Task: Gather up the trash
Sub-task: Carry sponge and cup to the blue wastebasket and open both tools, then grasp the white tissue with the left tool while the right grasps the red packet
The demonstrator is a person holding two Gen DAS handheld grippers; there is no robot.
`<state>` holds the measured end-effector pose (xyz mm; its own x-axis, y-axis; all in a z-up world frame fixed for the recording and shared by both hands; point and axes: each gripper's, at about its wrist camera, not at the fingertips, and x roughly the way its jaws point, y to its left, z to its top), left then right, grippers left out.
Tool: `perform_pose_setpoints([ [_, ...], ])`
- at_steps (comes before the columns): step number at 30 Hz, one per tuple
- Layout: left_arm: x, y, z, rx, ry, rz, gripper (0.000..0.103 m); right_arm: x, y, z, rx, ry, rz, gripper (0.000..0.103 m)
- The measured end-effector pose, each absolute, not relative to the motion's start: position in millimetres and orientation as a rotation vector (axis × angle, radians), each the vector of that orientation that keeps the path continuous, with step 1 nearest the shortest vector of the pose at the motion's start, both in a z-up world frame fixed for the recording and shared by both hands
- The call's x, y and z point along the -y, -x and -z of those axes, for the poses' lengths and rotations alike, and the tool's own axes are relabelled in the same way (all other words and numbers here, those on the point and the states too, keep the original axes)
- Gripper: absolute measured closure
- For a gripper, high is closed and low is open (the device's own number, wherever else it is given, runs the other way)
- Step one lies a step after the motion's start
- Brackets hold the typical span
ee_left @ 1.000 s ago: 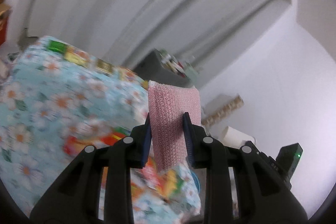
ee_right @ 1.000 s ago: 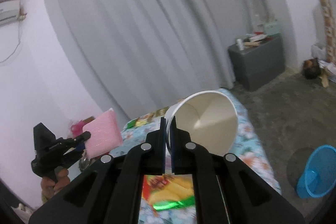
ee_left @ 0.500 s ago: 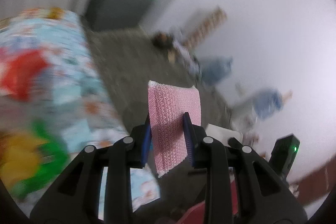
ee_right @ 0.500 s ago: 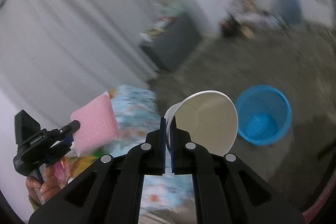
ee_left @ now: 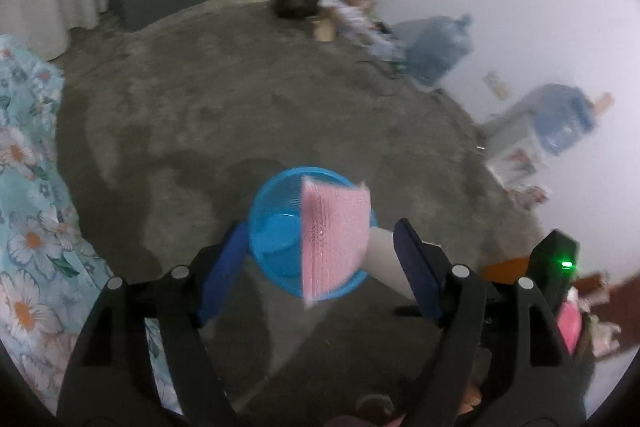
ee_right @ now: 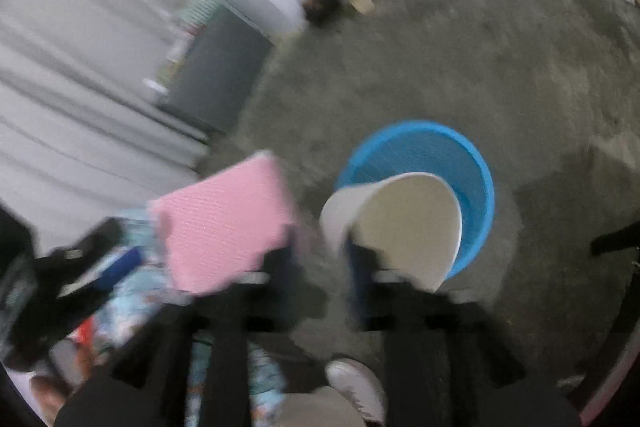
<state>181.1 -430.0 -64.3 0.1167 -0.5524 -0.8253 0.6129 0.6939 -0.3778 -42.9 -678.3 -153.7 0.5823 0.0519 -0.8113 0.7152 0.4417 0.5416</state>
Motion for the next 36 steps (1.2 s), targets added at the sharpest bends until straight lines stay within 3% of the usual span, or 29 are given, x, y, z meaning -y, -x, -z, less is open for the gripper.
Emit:
perform_pose_setpoints([
  [4, 420.6, -181.2, 73.7, -1.209, -0.042, 0.832, 0.032, 683.5, 50.0, 195.2, -0.958, -1.09, 0.549, 0.052],
  [9, 387.7, -168.7, 55.5, -1.121, -0.109, 0.811, 0.03, 666.4, 63.8, 183.9, -0.913, -1.072, 0.535, 0.052],
  [12, 361.8, -156.2, 34.6, -1.07, -0.108, 0.862, 0.028, 646.0, 75.9, 157.7, -0.902, -0.982, 0.515, 0.052],
  [14, 342.4, -148.3, 20.0, -1.042, -0.123, 0.895, 0.017, 629.3, 78.1, 134.8, -0.891, -0.897, 0.506, 0.046],
  [19, 281.1, -138.0, -7.9, -1.009, -0.079, 0.912, 0.014, 594.9, 70.7, 76.2, -0.871, -0.686, 0.513, 0.023],
  [24, 202.4, -139.8, -33.1, -0.944, -0.003, 0.841, 0.013, 543.7, 45.4, 15.2, -0.806, -0.492, 0.506, 0.008],
  [31, 83.3, -149.6, -62.8, -0.852, 0.179, 0.733, 0.009, 440.3, -13.3, -39.2, -0.763, -0.135, 0.499, 0.006],
  [36, 8.4, -152.0, -81.2, -0.768, 0.284, 0.724, 0.009, 388.5, -41.1, -68.5, -0.689, -0.107, 0.33, 0.006],
])
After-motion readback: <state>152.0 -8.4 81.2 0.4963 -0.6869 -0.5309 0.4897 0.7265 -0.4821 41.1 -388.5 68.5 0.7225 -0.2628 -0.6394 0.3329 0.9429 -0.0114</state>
